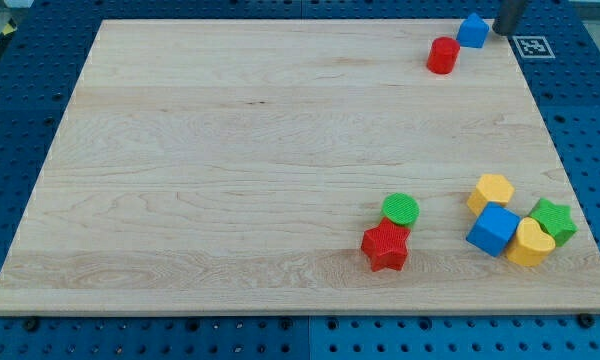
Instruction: Move the blue triangle above the red circle
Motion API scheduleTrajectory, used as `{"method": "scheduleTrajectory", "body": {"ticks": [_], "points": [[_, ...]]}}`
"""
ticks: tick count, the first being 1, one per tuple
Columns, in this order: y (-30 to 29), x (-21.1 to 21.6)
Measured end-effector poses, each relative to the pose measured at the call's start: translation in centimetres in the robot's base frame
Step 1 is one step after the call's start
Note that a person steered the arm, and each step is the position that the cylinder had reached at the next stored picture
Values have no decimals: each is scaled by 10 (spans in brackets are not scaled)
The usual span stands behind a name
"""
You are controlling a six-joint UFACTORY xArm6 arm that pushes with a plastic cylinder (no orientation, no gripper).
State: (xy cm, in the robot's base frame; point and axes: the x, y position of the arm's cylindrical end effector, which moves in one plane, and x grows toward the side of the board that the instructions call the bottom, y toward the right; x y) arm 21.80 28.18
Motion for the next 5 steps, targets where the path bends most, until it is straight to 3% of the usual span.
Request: {"method": "scheduleTrajectory", "body": {"ticks": [2,5], "points": [[-49,0],[-57,8]]}}
